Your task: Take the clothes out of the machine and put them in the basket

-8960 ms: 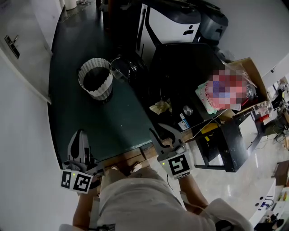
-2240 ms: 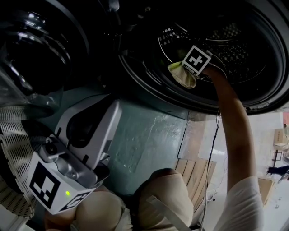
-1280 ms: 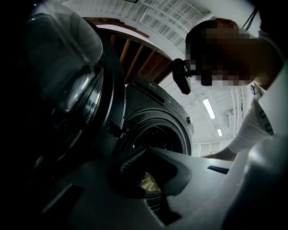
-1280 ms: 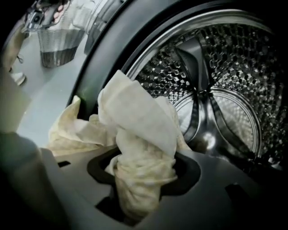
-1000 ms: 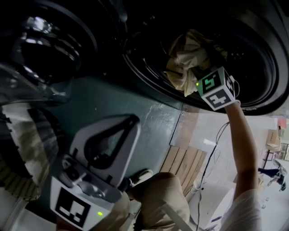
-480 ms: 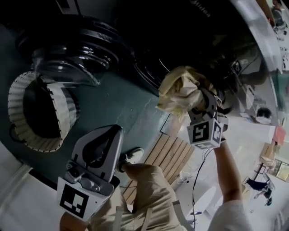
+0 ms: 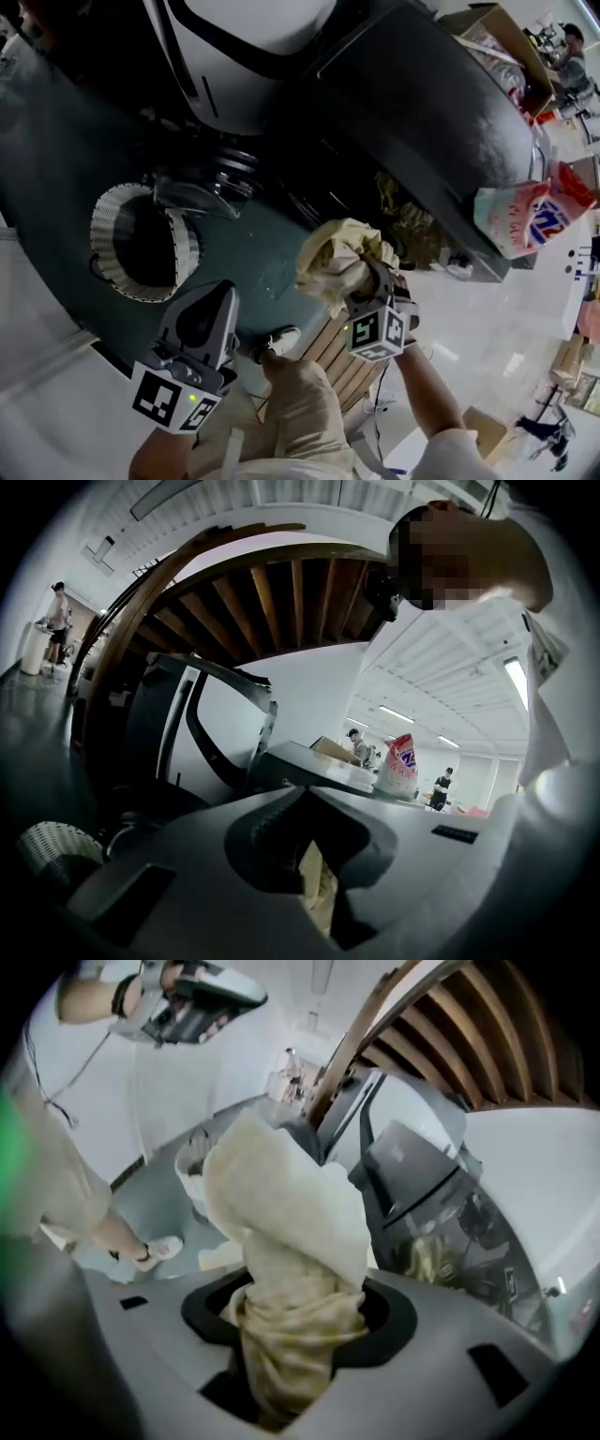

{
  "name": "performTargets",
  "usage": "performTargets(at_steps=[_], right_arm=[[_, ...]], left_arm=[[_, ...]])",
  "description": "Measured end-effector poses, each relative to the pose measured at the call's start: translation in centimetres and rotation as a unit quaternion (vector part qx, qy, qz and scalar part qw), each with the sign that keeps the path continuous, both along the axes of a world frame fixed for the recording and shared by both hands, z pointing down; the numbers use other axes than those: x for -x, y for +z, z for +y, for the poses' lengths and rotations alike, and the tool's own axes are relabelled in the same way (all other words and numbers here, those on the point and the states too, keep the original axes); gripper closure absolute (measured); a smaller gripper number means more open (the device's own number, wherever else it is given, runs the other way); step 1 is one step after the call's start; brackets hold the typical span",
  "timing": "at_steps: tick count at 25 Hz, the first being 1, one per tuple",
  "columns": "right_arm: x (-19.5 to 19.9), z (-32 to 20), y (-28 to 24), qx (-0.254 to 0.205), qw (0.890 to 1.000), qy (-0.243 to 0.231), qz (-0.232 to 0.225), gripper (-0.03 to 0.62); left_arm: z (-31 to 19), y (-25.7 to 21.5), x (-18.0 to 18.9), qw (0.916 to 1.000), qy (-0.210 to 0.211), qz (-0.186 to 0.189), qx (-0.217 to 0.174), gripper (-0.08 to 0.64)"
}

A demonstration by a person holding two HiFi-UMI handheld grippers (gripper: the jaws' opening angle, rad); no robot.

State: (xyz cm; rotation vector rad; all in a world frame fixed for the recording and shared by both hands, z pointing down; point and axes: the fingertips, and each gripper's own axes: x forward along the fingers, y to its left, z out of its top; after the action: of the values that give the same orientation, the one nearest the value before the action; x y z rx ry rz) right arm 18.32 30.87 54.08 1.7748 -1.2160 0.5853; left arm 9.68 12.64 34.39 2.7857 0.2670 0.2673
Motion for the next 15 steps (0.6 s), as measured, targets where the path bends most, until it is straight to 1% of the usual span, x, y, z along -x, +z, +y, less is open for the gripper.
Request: performTargets(at_steps=[2, 4, 6, 11, 13, 15], right_arm=[[0.5, -0.8, -3.3, -0.029, 1.000, 0.004, -0.011, 0.344], [0.9, -0.8, -5.7, -0.041, 0.999, 0.009, -0.023, 0.344], [1.5, -1.1, -8.0, -0.050, 0.998, 0.004, -0.031, 0.344], [3.5, -4.4, -14.7, -0.069, 0.996, -0.037, -0.032, 0.344], [4.2, -6.7, -16.9, -0.074, 0.995, -0.061, -0.025, 0.344], [4.7, -9.6, -18.8, -0.080, 0.993, -0.090, -0.015, 0.342]], left_arm=[[-0.5, -2.4, 0.4, 0.9997, -0.021, 0.000, -0.008, 0.546], [-1.1, -4.5, 1.1, 0.9987, -0.048, -0.001, -0.014, 0.546], [-1.7, -6.6, 2.1, 0.9970, -0.076, 0.000, -0.013, 0.546], [-5.3, -12.2, 5.5, 0.9901, -0.139, 0.016, -0.008, 0.546], [-7.7, -14.2, 6.9, 0.9851, -0.169, 0.032, -0.010, 0.546], [-10.5, -15.8, 8.3, 0.9782, -0.201, 0.051, -0.014, 0.546]])
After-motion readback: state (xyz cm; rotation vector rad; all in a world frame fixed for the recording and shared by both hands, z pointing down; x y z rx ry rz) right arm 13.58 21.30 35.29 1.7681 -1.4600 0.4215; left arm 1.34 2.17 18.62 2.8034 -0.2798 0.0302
